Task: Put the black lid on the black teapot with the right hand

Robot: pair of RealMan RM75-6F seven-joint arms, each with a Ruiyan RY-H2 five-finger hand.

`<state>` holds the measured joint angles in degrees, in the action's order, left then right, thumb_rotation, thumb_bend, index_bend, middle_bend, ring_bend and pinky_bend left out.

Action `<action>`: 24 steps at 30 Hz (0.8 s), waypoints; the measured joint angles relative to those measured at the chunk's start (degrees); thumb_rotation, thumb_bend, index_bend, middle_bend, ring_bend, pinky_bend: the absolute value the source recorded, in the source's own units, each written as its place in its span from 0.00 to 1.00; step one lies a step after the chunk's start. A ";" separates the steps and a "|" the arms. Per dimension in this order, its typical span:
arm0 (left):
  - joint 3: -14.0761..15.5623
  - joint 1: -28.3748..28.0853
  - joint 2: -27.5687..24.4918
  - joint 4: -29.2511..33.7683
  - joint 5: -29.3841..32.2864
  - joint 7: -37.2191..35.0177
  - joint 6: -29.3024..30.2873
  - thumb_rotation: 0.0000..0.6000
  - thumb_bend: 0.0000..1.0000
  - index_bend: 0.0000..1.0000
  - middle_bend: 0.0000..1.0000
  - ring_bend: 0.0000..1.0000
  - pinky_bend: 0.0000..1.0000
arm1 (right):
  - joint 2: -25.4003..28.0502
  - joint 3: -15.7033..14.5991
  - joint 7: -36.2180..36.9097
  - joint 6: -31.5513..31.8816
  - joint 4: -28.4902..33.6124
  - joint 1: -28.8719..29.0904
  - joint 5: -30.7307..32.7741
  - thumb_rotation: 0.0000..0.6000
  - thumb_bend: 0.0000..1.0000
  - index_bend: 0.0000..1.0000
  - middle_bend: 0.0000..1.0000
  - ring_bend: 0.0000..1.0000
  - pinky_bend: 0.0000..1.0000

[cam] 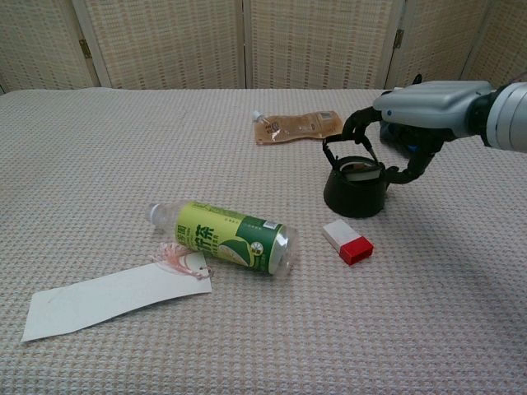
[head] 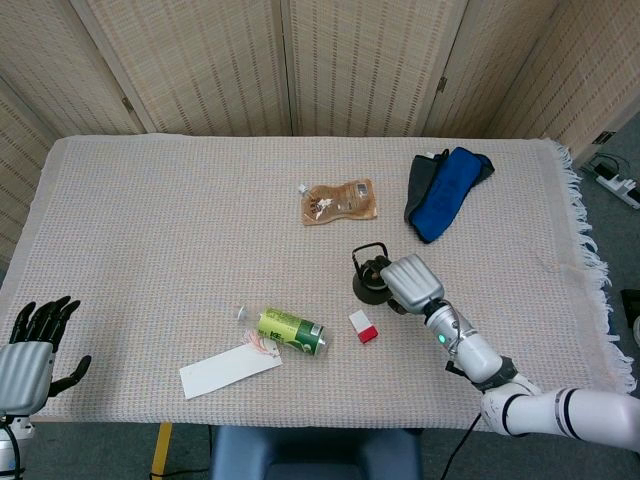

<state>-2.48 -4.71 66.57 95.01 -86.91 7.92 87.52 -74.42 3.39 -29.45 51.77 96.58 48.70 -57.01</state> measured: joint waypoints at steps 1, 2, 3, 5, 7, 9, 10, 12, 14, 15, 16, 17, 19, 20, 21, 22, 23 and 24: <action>0.00 -0.01 0.01 0.01 -0.01 0.03 -0.02 1.00 0.28 0.09 0.06 0.06 0.01 | 0.21 -0.26 0.40 0.15 0.28 -0.34 -0.67 1.00 0.33 0.18 0.28 0.84 0.80; 0.00 -0.02 0.01 0.02 -0.05 0.05 -0.02 1.00 0.28 0.09 0.06 0.06 0.01 | 0.37 -0.50 0.81 0.28 0.51 -0.67 -1.32 1.00 0.33 0.18 0.28 0.84 0.80; 0.00 -0.05 0.03 0.06 -0.16 0.07 0.00 1.00 0.28 0.09 0.06 0.06 0.01 | 0.52 -0.80 1.28 0.40 0.71 -1.05 -2.11 1.00 0.33 0.18 0.28 0.84 0.80; 0.01 -0.07 0.03 0.15 -0.34 0.11 0.06 1.00 0.28 0.09 0.06 0.06 0.01 | 0.58 -1.25 1.72 0.46 0.83 -1.49 -3.11 1.00 0.33 0.18 0.29 0.84 0.80; 0.03 -0.04 0.00 0.22 -0.44 0.13 0.17 1.00 0.28 0.09 0.06 0.06 0.01 | 0.51 -1.74 1.92 0.38 0.89 -1.88 -3.88 1.00 0.33 0.18 0.29 0.84 0.80; 0.00 0.01 -0.02 0.22 -0.31 0.10 0.20 1.00 0.28 0.09 0.06 0.06 0.01 | 0.34 -2.00 2.02 0.29 0.90 -2.18 -4.24 1.00 0.33 0.18 0.29 0.84 0.80; -0.02 0.03 -0.03 0.21 -0.24 0.05 0.19 1.00 0.28 0.09 0.06 0.06 0.01 | 0.32 -2.02 2.04 0.27 0.86 -2.20 -4.25 1.00 0.33 0.18 0.29 0.84 0.80; 0.02 0.04 -0.07 0.13 -0.05 0.00 -0.02 1.00 0.28 0.09 0.06 0.06 0.01 | 0.06 -2.00 2.17 0.01 0.44 -2.26 -4.27 1.00 0.33 0.18 0.29 0.84 0.80; 0.06 0.08 -0.09 0.07 -0.07 -0.05 -0.02 1.00 0.28 0.09 0.06 0.06 0.01 | -0.34 -1.93 2.22 -0.39 -0.21 -2.21 -4.18 1.00 0.33 0.18 0.29 0.84 0.80; 0.06 0.11 -0.08 0.07 -0.08 -0.13 0.04 1.00 0.28 0.09 0.06 0.06 0.01 | -0.68 -1.84 2.24 -0.73 -0.67 -2.12 -4.06 1.00 0.33 0.18 0.29 0.84 0.80; 0.05 0.14 -0.07 0.05 -0.08 -0.20 0.11 1.00 0.28 0.09 0.06 0.06 0.01 | -0.95 -1.76 2.25 -0.98 -0.99 -2.03 -3.96 1.00 0.33 0.18 0.29 0.84 0.80; 0.05 0.18 -0.06 0.00 -0.07 -0.25 0.16 1.00 0.28 0.09 0.06 0.06 0.01 | -1.22 -1.68 2.25 -1.21 -1.27 -1.94 -3.88 1.00 0.33 0.18 0.29 0.84 0.80; 0.06 0.25 -0.08 -0.12 0.00 -0.32 0.17 1.00 0.28 0.09 0.06 0.06 0.01 | -1.73 -1.55 2.19 -1.56 -1.66 -1.78 -3.79 1.00 0.33 0.18 0.29 0.84 0.80; 0.06 0.26 -0.08 -0.16 0.05 -0.35 0.17 1.00 0.28 0.09 0.06 0.06 0.01 | -1.88 -1.51 2.18 -1.65 -1.74 -1.75 -3.79 1.00 0.33 0.18 0.29 0.85 0.80; 0.06 0.29 -0.09 -0.19 0.09 -0.41 0.16 1.00 0.28 0.09 0.06 0.06 0.01 | -1.98 -1.45 2.17 -1.72 -1.82 -1.73 -3.80 1.00 0.34 0.18 0.29 0.85 0.80; 0.05 0.31 -0.10 -0.22 0.11 -0.47 0.19 1.00 0.28 0.09 0.06 0.06 0.01 | -1.97 -1.40 2.20 -1.66 -1.79 -1.76 -3.84 1.00 0.34 0.18 0.29 0.85 0.80; 0.04 0.33 -0.10 -0.26 0.11 -0.53 0.22 1.00 0.28 0.09 0.06 0.06 0.01 | -1.91 -1.32 2.26 -1.50 -1.72 -1.82 -3.90 1.00 0.34 0.18 0.29 0.85 0.80; 0.02 0.34 -0.11 -0.30 0.10 -0.60 0.24 1.00 0.28 0.09 0.06 0.06 0.01 | -1.73 -1.21 2.37 -1.12 -1.52 -1.96 -4.06 1.00 0.33 0.18 0.29 0.85 0.80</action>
<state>-2.45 -4.36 66.47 94.70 -86.81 7.32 87.76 -76.15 2.18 -27.08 50.65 95.05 46.73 -61.07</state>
